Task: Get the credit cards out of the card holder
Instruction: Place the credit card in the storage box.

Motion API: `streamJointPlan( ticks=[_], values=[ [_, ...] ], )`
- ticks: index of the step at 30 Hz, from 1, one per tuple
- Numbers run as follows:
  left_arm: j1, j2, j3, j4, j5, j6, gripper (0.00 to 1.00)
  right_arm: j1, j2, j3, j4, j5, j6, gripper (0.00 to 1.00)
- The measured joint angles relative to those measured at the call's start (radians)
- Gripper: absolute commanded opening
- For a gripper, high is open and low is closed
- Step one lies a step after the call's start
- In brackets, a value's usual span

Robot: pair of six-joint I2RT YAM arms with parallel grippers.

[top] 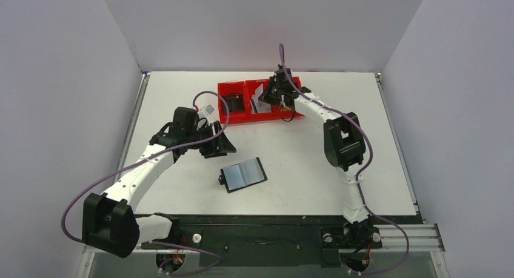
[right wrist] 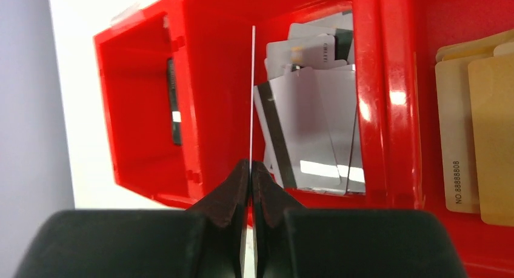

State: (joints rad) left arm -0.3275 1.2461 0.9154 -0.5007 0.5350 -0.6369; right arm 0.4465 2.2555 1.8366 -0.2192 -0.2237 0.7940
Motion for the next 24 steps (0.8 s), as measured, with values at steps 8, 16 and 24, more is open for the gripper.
streamJointPlan(
  ticks=[8, 16, 24],
  values=[
    [0.000, 0.000, 0.006, 0.000, 0.020, 0.015, 0.50, -0.001, 0.122, 0.107, -0.071, 0.009, 0.025, 0.14],
    [0.000, 0.000, 0.006, 0.000, 0.022, 0.021, 0.50, 0.000, 0.124, 0.133, -0.103, 0.021, 0.040, 0.47],
    [0.000, 0.000, 0.006, 0.000, 0.022, 0.021, 0.50, -0.007, 0.055, 0.082, -0.130, 0.028, 0.059, 0.51]
  ],
)
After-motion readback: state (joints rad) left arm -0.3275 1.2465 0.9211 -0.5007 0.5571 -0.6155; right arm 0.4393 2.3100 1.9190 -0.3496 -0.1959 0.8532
